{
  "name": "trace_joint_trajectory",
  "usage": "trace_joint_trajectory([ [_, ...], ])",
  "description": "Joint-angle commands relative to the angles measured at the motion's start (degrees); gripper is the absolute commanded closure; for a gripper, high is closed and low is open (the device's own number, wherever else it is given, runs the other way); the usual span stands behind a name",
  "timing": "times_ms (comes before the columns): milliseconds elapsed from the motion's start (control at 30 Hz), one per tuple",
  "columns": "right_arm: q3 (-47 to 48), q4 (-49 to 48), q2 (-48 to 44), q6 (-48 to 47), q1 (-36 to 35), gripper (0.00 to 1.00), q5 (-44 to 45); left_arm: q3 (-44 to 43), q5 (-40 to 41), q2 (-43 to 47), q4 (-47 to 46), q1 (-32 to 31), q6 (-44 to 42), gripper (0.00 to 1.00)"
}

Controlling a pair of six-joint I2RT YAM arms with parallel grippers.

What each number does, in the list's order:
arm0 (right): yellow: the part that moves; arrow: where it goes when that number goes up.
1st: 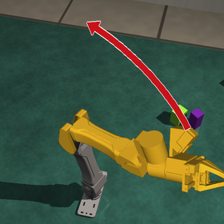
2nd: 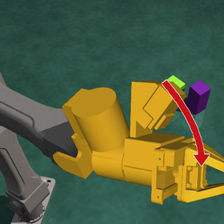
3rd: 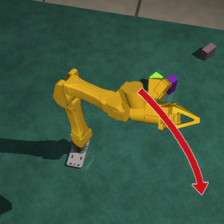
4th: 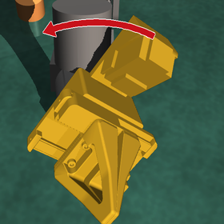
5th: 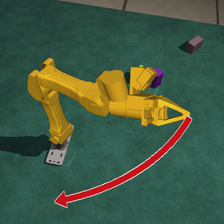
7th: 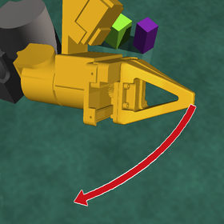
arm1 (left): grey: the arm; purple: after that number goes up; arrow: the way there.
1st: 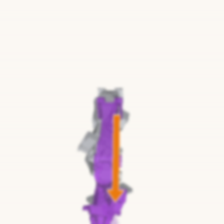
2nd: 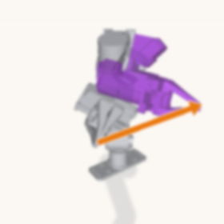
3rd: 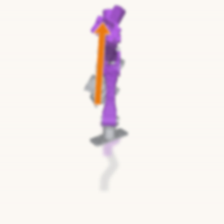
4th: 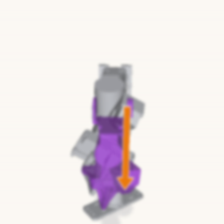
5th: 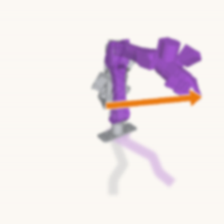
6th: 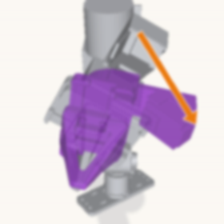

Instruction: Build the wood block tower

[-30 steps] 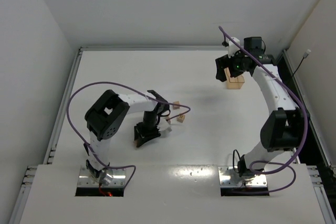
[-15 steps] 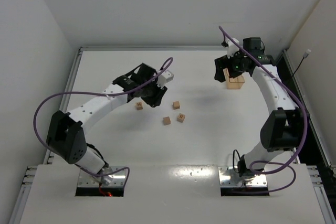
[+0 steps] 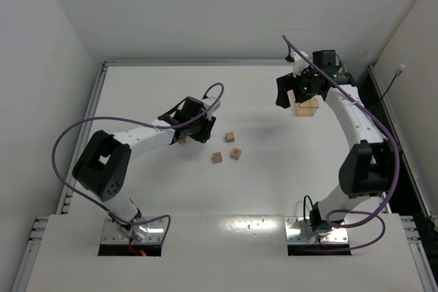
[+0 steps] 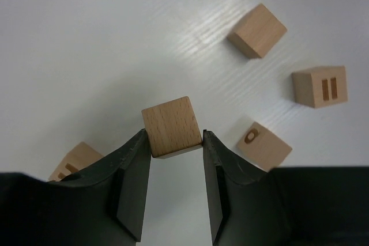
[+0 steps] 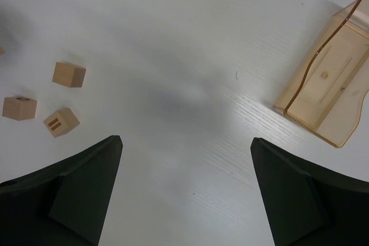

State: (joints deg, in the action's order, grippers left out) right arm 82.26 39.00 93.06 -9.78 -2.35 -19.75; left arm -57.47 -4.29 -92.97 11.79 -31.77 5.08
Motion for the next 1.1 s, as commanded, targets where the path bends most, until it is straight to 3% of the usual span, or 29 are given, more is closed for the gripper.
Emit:
trace_joint_trajectory([
  [0,-0.6,-2.8,0.0,1.4,-0.6,0.09,-0.7,-0.6,3.8,-2.1,-9.1,0.3,3.7,1.0],
  [367,-1.7,-2.8,0.0,0.9,-1.2,0.09,0.3,-10.4,3.8,-14.7,-9.2,-0.9,2.7,1.0],
  [867,0.0,-2.3,0.5,0.9,-1.2,0.09,-0.2,1.2,1.7,-11.0,-10.8,-6.6,4.1,1.0],
  [967,0.0,-2.3,0.5,0.9,-1.2,0.09,-0.2,1.2,1.7,-11.6,-9.6,-7.3,4.7,0.79],
  [1067,0.0,-1.7,0.5,0.9,-1.2,0.09,0.3,1.2,2.3,-12.1,-8.5,-7.3,5.2,0.7],
])
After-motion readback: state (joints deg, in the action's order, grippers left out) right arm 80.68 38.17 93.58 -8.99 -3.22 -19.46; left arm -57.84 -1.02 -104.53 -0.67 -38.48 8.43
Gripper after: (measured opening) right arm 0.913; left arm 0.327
